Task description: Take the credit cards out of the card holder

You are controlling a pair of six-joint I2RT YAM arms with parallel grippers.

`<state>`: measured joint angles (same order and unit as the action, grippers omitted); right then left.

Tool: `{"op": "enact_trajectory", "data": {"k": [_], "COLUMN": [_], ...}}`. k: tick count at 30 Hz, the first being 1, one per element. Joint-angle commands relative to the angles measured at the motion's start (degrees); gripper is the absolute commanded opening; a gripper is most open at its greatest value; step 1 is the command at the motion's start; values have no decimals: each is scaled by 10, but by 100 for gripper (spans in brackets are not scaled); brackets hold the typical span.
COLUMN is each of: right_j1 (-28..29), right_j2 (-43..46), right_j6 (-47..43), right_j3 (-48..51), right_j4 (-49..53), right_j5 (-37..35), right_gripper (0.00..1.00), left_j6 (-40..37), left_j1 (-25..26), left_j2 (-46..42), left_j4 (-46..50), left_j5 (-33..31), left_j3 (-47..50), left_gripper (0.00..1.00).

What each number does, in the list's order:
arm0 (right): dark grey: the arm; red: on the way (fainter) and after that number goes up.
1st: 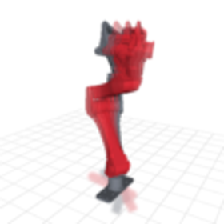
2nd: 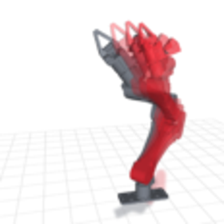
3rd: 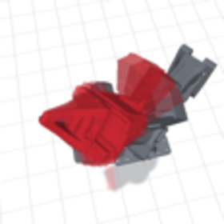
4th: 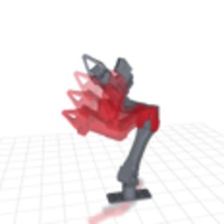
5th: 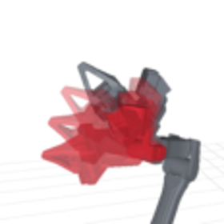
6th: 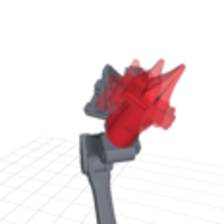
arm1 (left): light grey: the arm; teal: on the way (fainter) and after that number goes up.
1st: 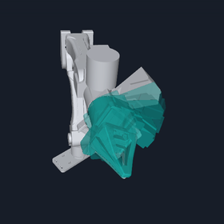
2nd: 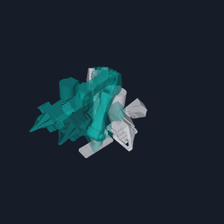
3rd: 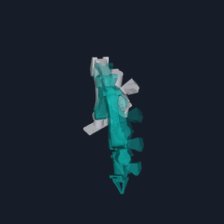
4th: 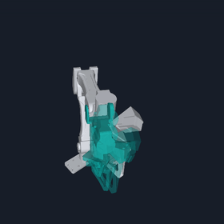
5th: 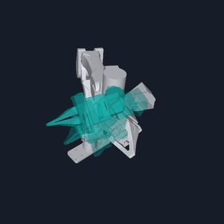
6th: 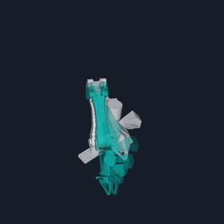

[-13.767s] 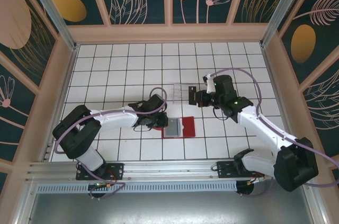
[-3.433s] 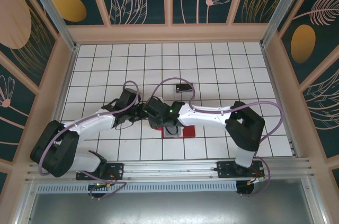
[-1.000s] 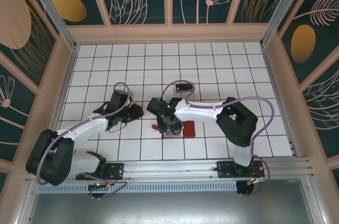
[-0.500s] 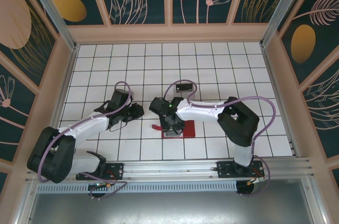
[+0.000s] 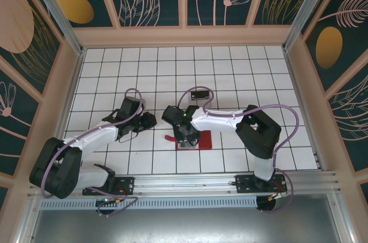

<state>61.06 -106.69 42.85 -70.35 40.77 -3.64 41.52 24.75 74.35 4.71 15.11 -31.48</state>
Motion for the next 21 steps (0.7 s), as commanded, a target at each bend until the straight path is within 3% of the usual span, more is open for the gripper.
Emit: {"op": "enact_trajectory", "data": {"k": [1,14,21], "right_j1": [-6,-58,-68], "right_j2": [1,147,162], "right_j6": [11,32,34], "right_j3": [7,157,173], "right_j4": [25,-161,-141], "right_j5": [-31,70,49], "right_gripper": [14,18,25], "left_j6": [-19,51,59], "left_j1": [8,132,174], "left_j2": [-11,65,115], "left_j4": [15,-26,-32], "left_j5": [10,43,53], "left_j3": [-25,-84,-107], "left_gripper": [22,19,17]}}
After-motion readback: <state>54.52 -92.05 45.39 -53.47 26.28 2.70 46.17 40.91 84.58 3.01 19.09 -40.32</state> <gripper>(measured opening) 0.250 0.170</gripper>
